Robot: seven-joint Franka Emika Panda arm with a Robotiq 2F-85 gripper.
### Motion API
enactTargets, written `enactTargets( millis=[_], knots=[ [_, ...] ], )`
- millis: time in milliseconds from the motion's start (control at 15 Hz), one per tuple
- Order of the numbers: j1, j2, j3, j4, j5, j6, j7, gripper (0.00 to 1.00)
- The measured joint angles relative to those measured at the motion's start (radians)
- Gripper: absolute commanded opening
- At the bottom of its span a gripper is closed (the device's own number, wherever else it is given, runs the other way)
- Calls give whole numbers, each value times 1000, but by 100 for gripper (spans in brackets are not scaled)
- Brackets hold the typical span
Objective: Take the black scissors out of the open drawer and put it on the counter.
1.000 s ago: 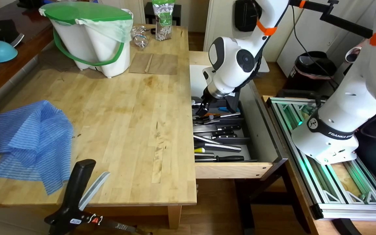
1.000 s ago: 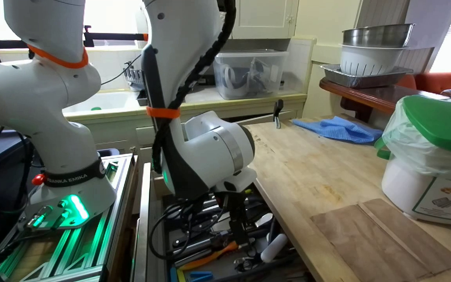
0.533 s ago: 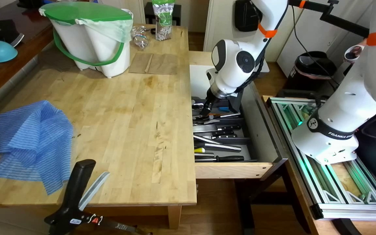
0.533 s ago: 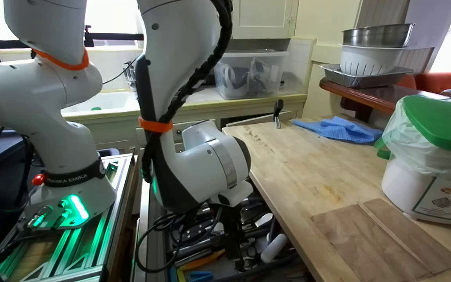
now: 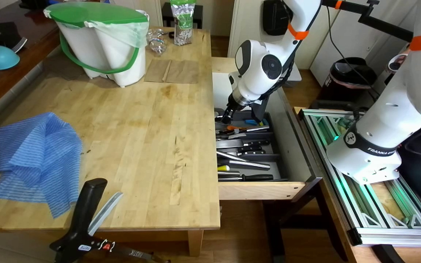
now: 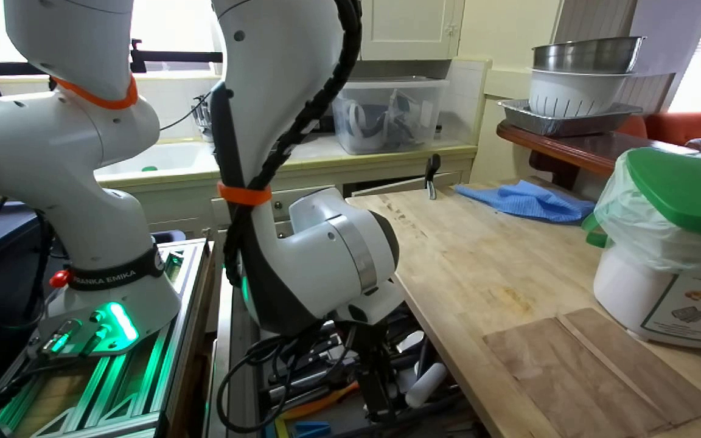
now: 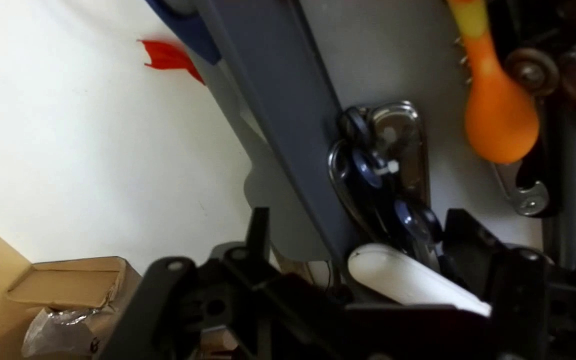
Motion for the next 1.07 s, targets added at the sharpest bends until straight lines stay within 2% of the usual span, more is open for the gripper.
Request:
enactTargets(
  millis=[67, 133, 200, 667, 867, 933, 1067],
  knots=[
    [0, 0, 2, 5, 0, 0, 0, 87],
    [0, 0, 5, 11, 0, 0, 0, 91],
    [0, 0, 8, 15, 0, 0, 0, 89],
    [0, 12, 31, 29, 0, 0, -1, 90],
    [1, 30, 33, 29, 2, 2, -5, 83],
    [1, 36, 33, 29, 4, 2, -8, 76],
    [1, 47, 33, 29, 6, 2, -9, 73]
  ],
)
